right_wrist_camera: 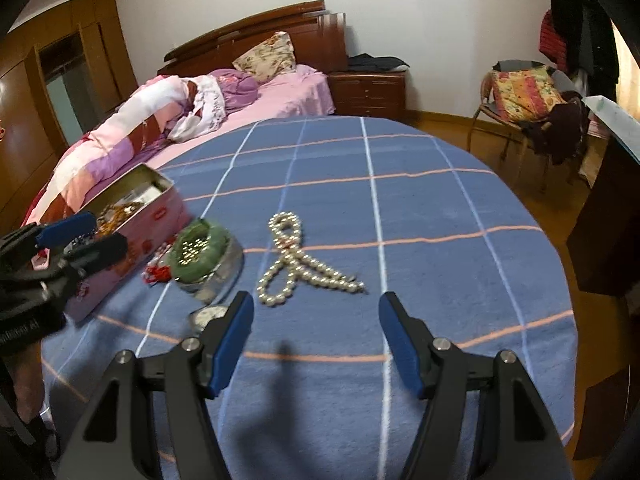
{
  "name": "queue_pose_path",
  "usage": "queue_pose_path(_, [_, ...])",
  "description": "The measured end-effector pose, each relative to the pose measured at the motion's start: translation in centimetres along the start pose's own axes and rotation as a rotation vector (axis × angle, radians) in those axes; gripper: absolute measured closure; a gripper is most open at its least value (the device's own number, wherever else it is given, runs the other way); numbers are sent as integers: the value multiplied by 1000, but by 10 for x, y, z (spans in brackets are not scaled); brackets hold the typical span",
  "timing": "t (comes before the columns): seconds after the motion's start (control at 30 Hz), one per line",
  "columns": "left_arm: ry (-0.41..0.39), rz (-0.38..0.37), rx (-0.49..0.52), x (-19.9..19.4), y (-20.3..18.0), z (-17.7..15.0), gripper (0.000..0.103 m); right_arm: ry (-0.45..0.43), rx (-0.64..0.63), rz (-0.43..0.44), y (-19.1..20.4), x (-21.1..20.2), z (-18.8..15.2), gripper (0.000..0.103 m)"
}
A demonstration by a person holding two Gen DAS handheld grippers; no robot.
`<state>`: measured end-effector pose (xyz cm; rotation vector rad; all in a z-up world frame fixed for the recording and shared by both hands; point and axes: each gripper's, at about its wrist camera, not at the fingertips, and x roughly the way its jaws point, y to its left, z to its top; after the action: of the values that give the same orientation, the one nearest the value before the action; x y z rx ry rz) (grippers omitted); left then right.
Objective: Organize jewelry
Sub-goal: 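Move the left tool to the green bangle while the right tool reaches the pearl necklace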
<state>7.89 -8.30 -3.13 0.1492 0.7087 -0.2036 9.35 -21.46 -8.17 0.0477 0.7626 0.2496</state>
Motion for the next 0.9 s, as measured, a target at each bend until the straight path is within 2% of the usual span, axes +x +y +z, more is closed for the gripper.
queue_pose_path(0.17, [10,-27,28,16,-20,8,34,-5,7,-4,-6,2,1,34])
queue_pose_path(0.23, [28,-41,41,26,-28,10,43,-7,17,1,-7,2,2,34])
queue_pose_path(0.3, [55,-47,47,35,-31,9,59,-12,21,2,-10,2,2,34])
queue_pose_path(0.37, [82,-50,46,46,-32,9,62,-14,22,1,-11,2,3,34])
queue_pose_path(0.43, [105,-48,44,55,-32,7,77,-17,20,2,-10,3,4,34])
queue_pose_path(0.47, [121,-68,39,58,-31,6,94,-18,18,2,-10,3,4,34])
queue_pose_path(0.5, [125,-85,35,58,-30,6,97,-19,17,1,-10,4,5,34])
queue_pose_path(0.67, [68,-82,29,42,-27,5,97,-20,17,-12,-10,9,11,34])
queue_pose_path(0.8, [-17,-48,38,17,-20,13,97,-17,-2,-35,-8,15,18,34])
queue_pose_path(0.9, [-64,-57,13,-1,-12,21,97,4,-28,-39,-4,25,22,34])
